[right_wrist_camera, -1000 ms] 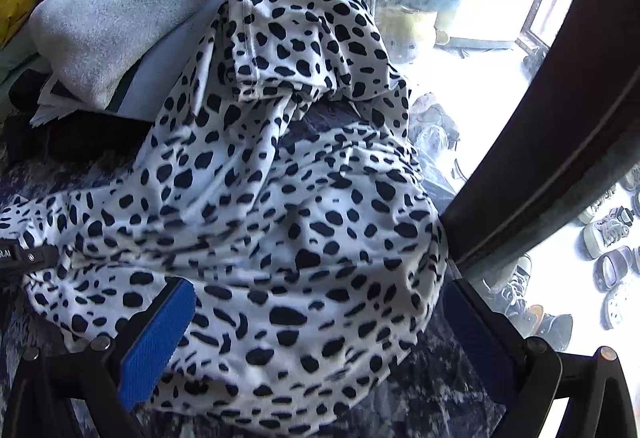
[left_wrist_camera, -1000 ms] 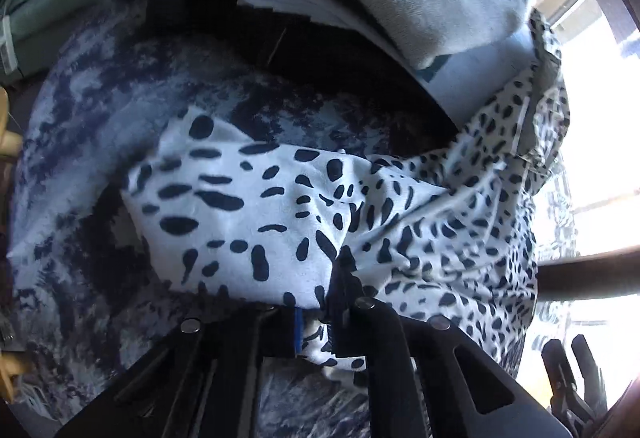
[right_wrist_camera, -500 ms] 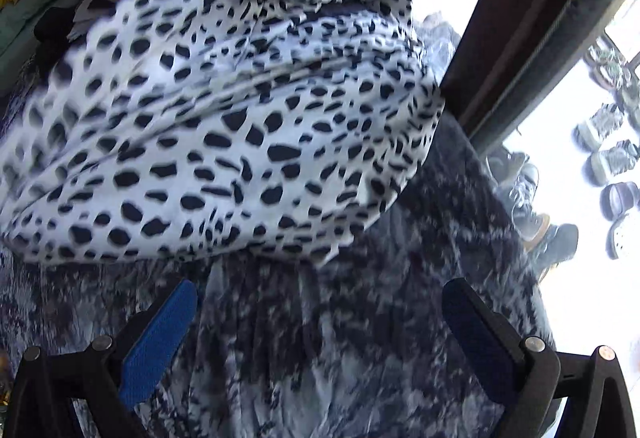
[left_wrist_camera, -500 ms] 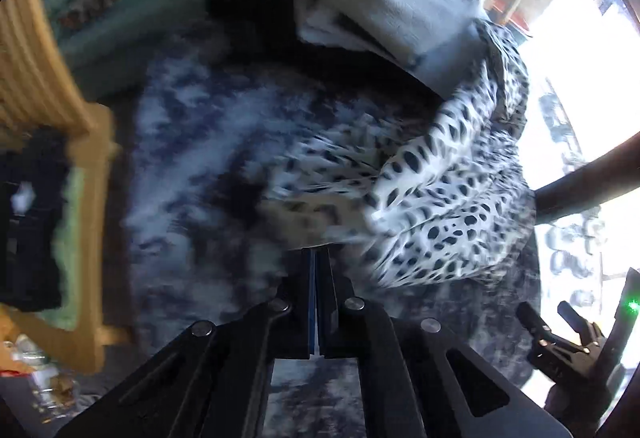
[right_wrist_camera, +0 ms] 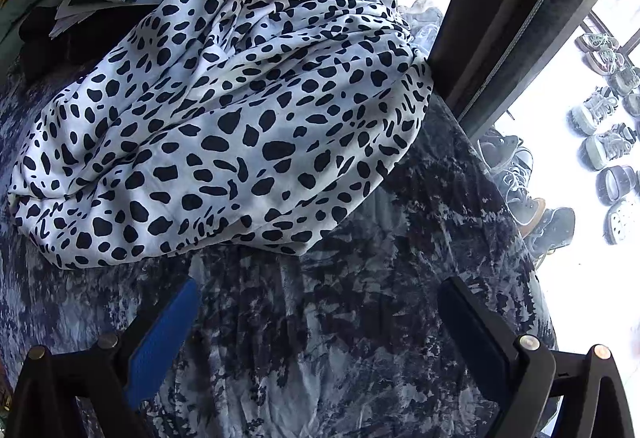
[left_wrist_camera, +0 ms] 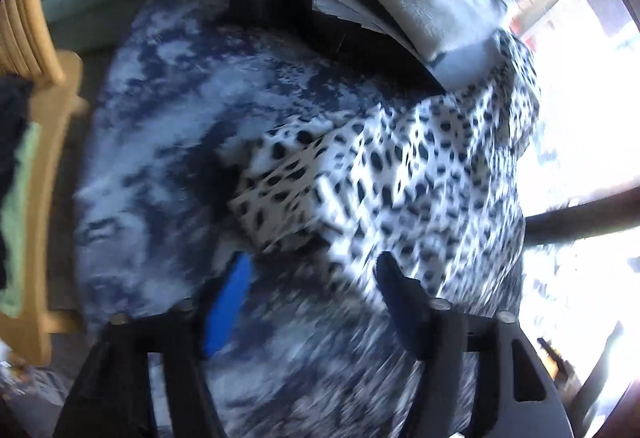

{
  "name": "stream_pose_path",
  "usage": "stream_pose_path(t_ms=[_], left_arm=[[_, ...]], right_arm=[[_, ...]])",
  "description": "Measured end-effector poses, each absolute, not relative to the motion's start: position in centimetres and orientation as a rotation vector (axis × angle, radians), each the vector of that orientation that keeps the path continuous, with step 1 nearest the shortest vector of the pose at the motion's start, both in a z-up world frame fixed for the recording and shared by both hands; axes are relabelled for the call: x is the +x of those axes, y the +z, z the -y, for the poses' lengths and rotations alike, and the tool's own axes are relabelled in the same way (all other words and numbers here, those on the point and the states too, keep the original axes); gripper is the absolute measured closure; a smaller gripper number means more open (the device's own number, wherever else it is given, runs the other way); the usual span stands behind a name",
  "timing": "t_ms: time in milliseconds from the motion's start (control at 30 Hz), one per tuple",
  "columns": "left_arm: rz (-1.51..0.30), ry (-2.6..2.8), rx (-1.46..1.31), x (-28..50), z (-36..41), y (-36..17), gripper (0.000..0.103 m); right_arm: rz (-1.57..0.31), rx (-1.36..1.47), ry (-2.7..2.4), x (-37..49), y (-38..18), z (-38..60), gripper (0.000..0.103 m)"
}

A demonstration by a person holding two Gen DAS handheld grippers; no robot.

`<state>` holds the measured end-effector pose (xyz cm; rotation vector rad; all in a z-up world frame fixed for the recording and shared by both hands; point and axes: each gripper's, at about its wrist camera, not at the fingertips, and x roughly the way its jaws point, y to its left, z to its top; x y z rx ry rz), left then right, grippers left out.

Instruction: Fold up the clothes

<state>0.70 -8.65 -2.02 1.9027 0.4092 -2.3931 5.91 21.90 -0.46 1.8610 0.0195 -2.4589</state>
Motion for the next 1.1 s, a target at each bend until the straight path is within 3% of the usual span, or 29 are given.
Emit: stream_pose_path(t_ms=[200, 267, 300, 333, 433, 600, 867, 967, 1100], left_arm=[[-0.513, -2.264, 2.046, -2.6, 6.3, -7.5, 0.027], [-0.558, -2.206, 2.033, -2.9, 5.9, -8.5, 0.034], [-0.556, -2.202, 2.012, -2.9, 5.7, -8.1, 0.072], [-0.555, -2.198, 1.991, -2.9, 5.5, -7.8, 0.098], [-0.577, -2.217, 1.902, -2.8, 5.1, -5.6, 0.098], [-0.672, -2.404, 1.720, -2.4, 4.8, 3.2, 0.098], [-0.663, -2.631, 1.726, -3.0, 1.7, 13.9, 0.099], [-0.657, -2.717, 1.724, -3.3, 0.5, 17.9, 0.099], [-0.593, -2.792, 1.774, -3.0, -0.8, 20.5, 0.099]], right_arm=[[0.032, 1.900, -2.437, 5.6, -1.3, -23.2, 0.005], [0.065, 1.912, -2.436, 5.5, -1.4, -23.6, 0.005], [0.079, 1.914, -2.436, 5.5, -1.3, -23.8, 0.005], [0.091, 1.914, -2.438, 5.4, -1.2, -24.0, 0.005], [0.079, 1.902, -2.464, 5.3, -0.5, -24.3, 0.005], [0.067, 1.883, -2.491, 5.3, 1.2, -24.6, 0.005], [0.096, 1.824, -2.542, 5.9, 5.4, -24.0, 0.005], [-0.031, 1.701, -2.638, 6.3, 7.9, -22.4, 0.005], [-0.375, 1.326, -2.745, 7.7, 11.9, -18.0, 0.004]])
